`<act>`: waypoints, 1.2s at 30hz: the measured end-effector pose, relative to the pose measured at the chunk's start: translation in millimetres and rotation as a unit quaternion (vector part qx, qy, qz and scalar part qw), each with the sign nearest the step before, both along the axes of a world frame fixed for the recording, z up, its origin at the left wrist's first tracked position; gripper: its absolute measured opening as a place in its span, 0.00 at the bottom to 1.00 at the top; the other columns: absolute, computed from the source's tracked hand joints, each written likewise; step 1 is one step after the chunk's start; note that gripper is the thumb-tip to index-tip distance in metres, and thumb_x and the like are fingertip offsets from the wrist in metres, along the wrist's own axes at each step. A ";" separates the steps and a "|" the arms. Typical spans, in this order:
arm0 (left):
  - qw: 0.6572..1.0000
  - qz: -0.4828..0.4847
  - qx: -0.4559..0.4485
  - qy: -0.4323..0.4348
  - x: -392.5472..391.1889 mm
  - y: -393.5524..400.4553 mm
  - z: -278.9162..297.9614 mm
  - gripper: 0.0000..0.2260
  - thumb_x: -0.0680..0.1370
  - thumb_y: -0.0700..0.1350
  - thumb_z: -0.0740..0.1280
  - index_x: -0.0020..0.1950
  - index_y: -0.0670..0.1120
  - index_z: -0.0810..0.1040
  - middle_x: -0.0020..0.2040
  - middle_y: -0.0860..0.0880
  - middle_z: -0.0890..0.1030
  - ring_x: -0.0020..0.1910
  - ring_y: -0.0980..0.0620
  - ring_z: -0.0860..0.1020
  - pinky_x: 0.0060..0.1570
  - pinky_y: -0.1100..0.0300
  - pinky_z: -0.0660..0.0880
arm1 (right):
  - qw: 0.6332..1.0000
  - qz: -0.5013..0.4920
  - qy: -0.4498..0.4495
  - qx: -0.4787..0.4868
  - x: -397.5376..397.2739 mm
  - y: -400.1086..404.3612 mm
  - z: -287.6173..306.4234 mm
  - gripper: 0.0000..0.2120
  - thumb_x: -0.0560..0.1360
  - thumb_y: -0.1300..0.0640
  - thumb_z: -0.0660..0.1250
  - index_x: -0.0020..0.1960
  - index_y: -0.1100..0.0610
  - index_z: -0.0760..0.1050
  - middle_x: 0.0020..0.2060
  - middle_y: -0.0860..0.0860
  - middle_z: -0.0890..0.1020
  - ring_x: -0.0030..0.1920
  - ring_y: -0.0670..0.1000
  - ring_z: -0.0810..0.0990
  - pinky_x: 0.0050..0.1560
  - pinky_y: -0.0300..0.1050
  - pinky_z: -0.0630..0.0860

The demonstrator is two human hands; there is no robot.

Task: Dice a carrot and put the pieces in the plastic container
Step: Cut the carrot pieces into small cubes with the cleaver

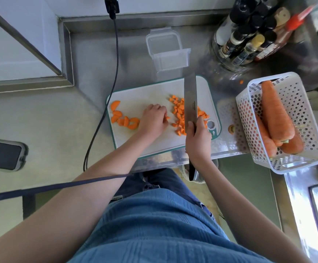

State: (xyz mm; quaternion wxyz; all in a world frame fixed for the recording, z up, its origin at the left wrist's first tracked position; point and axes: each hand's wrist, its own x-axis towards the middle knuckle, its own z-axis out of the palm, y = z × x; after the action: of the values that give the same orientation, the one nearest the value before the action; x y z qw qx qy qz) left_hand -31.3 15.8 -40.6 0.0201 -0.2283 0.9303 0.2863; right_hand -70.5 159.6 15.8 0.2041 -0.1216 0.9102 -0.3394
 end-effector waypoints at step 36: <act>0.994 -0.062 -0.009 0.085 46.1 -23.3 1.4 0.03 0.71 0.40 0.72 0.41 0.40 0.81 0.40 0.44 0.80 0.46 0.42 0.75 0.43 0.51 0.75 | 0.999 0.025 -0.027 0.027 28.0 -17.2 -18.4 0.08 0.83 0.57 0.53 0.46 0.60 0.62 0.28 0.50 0.67 0.27 0.50 0.64 0.25 0.44 0.57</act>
State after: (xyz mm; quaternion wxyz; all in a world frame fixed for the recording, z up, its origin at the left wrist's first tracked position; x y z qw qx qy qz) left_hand 14.8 -7.5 -39.2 -0.0438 -0.1447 0.9436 0.2945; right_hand -42.5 142.4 -2.6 0.2400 -0.1298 0.9100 -0.3122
